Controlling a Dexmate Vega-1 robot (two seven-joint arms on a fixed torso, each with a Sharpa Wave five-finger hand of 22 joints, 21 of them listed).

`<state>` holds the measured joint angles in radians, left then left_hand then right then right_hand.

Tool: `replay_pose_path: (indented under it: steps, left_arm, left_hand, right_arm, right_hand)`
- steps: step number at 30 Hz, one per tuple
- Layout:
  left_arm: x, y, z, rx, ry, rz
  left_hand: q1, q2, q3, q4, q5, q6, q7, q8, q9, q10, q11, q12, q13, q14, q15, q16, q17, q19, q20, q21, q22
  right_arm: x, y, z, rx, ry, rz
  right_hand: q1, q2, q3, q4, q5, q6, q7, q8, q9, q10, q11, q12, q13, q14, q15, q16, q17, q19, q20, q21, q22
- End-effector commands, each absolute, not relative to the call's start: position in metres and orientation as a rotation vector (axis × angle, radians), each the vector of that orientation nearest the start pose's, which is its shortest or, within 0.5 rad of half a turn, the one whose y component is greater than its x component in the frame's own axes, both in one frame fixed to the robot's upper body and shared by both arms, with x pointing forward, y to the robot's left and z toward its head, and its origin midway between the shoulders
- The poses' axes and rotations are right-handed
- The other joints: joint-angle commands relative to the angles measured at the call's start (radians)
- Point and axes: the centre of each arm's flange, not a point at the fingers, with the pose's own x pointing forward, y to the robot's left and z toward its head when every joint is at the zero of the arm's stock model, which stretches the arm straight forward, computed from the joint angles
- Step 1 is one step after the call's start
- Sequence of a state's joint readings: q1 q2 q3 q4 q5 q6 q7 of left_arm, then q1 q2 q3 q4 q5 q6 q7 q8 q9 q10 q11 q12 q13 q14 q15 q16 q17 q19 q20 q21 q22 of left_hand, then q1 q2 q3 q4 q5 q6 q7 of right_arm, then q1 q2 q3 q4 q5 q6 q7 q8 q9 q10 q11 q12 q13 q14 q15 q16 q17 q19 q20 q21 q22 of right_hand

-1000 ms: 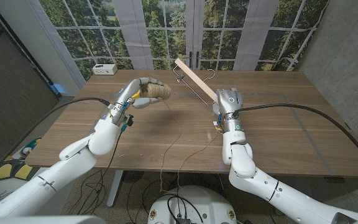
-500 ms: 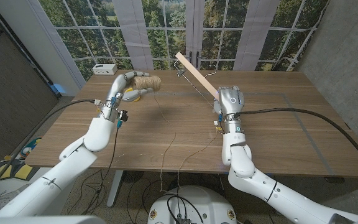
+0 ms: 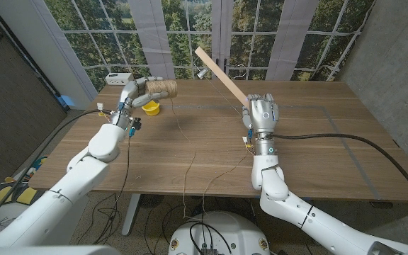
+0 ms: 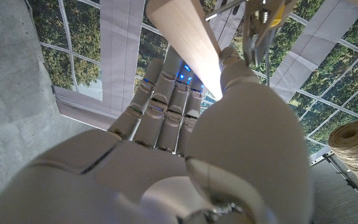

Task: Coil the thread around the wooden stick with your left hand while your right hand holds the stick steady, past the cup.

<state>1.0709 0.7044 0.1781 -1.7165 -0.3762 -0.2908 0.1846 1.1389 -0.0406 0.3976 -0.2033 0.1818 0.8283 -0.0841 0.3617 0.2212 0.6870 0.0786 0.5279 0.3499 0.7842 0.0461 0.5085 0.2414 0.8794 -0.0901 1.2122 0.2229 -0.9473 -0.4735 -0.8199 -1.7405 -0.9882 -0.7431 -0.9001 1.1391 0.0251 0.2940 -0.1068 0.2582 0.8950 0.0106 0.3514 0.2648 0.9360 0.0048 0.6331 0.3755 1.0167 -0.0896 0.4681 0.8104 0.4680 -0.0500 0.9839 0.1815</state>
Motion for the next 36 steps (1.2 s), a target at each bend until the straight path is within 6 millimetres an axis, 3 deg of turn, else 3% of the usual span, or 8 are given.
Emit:
replay_pose_path:
  steps: [1, 7, 26, 36]
  left_arm:
    - [0.572, 0.333, 0.055, 0.107, -0.759, -0.135]
    - [0.568, 0.334, 0.072, 0.113, -0.774, -0.129]
    - [0.545, 0.348, 0.12, 0.039, -0.877, -0.044]
    - [0.542, 0.347, 0.15, 0.014, -0.876, -0.121]
  left_hand:
    - [0.15, 0.15, 0.042, 0.039, -0.001, 0.159, 0.166, -0.007, 0.003, 0.311, -0.151, 0.062, 0.064, 0.492, -0.276, 0.031, 0.172, 0.013, -0.122, 0.014, -0.001]
    - [0.155, 0.156, 0.047, 0.039, -0.003, 0.15, 0.179, -0.012, 0.012, 0.318, -0.137, 0.064, 0.067, 0.503, -0.274, 0.024, 0.167, 0.016, -0.123, 0.027, -0.006]
    - [0.154, 0.16, 0.054, 0.041, -0.005, 0.144, 0.176, -0.015, 0.033, 0.323, -0.138, 0.064, 0.071, 0.516, -0.273, 0.011, 0.162, 0.013, -0.124, 0.046, -0.016]
    - [0.152, 0.159, 0.056, 0.042, -0.006, 0.144, 0.176, -0.016, 0.04, 0.32, -0.137, 0.061, 0.071, 0.518, -0.273, 0.005, 0.163, 0.011, -0.123, 0.053, -0.02]
  right_arm:
    - [0.524, -0.137, -0.057, -1.271, -1.016, -0.932]
    - [0.529, -0.141, -0.058, -1.273, -1.012, -0.929]
    - [0.536, -0.151, -0.069, -1.262, -1.05, -0.951]
    - [0.533, -0.149, -0.073, -1.277, -1.117, -0.947]
  right_hand:
    - [0.126, 0.13, 0.005, 0.004, 0.008, 0.1, -0.095, 0.003, 0.118, 0.072, -0.062, 0.007, 0.132, 0.085, -0.136, -0.008, 0.003, 0.003, -0.117, 0.006, 0.0]
    - [0.126, 0.13, 0.004, 0.004, 0.008, 0.101, -0.095, 0.003, 0.118, 0.074, -0.062, 0.007, 0.133, 0.086, -0.137, -0.011, 0.005, 0.002, -0.117, 0.008, 0.0]
    - [0.126, 0.128, 0.002, 0.003, 0.01, 0.105, -0.098, 0.003, 0.116, 0.073, -0.064, 0.004, 0.133, 0.089, -0.137, -0.023, 0.014, -0.002, -0.12, 0.014, -0.001]
    - [0.126, 0.127, 0.0, 0.002, 0.011, 0.105, -0.099, 0.003, 0.116, 0.076, -0.067, 0.003, 0.132, 0.091, -0.137, -0.03, 0.019, -0.004, -0.124, 0.017, -0.001]
